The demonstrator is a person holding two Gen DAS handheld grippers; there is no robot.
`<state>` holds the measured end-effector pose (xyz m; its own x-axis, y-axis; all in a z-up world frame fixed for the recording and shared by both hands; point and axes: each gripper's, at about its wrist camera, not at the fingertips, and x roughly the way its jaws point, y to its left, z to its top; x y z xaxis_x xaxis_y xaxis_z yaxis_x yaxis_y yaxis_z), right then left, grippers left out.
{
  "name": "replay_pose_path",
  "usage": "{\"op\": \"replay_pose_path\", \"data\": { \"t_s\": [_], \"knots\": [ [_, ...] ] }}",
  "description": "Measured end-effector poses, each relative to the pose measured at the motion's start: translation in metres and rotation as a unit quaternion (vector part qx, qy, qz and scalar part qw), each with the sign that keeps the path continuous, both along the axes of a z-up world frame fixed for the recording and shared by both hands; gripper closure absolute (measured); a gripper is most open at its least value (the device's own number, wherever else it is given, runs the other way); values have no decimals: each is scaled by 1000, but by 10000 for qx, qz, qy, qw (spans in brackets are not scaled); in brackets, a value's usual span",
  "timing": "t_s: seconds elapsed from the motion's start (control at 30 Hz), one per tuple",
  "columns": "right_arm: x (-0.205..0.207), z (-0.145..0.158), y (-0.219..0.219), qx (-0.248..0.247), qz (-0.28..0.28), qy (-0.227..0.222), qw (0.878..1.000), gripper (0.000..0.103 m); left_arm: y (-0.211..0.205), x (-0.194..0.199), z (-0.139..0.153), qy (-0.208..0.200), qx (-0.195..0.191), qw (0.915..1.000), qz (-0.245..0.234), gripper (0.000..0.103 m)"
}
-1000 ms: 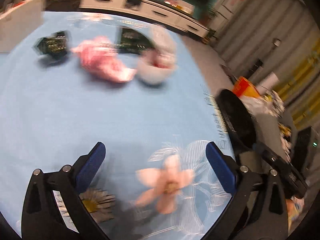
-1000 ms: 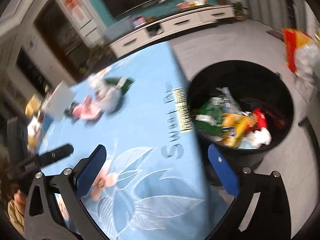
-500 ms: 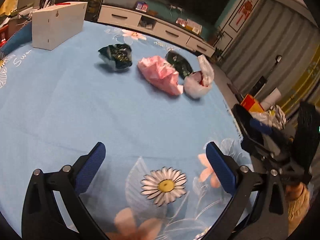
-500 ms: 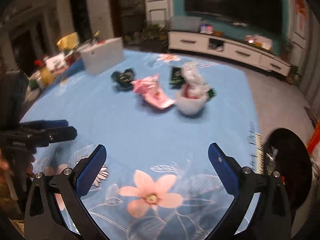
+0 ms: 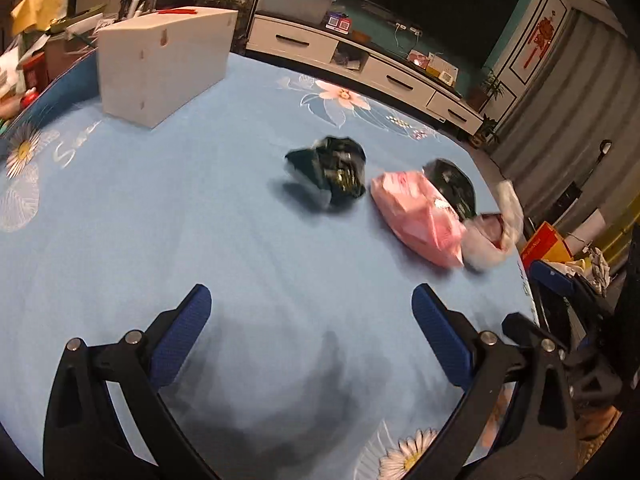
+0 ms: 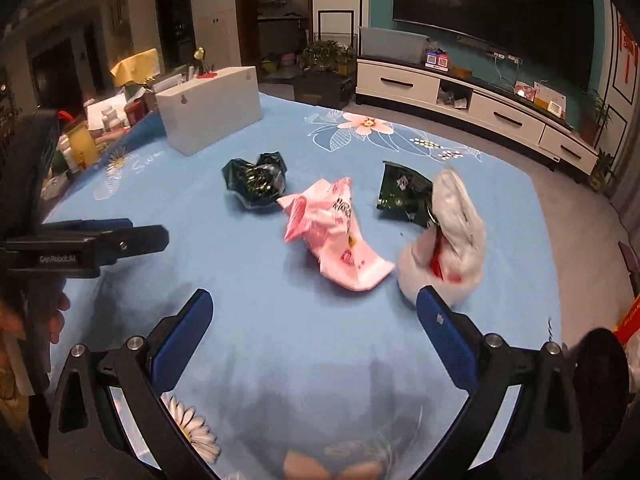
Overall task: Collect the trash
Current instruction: 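Move both open grippers back over the remaining bags on the table, then grasp the pink plastic bag with the right gripper while the left gripper grasps the dark green bag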
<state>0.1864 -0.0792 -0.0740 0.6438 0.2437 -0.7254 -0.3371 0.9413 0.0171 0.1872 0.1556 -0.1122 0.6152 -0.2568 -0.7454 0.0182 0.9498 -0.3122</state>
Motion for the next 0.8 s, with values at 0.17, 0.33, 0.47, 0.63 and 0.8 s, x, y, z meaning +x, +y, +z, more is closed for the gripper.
{"op": "replay_pose_path", "data": {
  "t_s": [0.17, 0.33, 0.47, 0.63, 0.8],
  "knots": [
    [22, -6, 8, 73, 92, 3, 9999, 3, -2, 39, -9, 45, -114, 9999, 1, 3],
    [41, -13, 18, 6, 147, -64, 9999, 4, -3, 67, -12, -11, -338, 9994, 16, 3],
    [57, -18, 23, -51, 120, -62, 9999, 11, -7, 92, -17, 9, -382, 9992, 88, 3],
    [71, -28, 26, -114, 20, 30, 9999, 27, -13, 115, -28, 178, -395, 9989, 151, 4],
    [76, -38, 27, -107, -39, 174, 9998, 45, -20, 124, -35, 225, -384, 9989, 122, 34]
  ]
}}
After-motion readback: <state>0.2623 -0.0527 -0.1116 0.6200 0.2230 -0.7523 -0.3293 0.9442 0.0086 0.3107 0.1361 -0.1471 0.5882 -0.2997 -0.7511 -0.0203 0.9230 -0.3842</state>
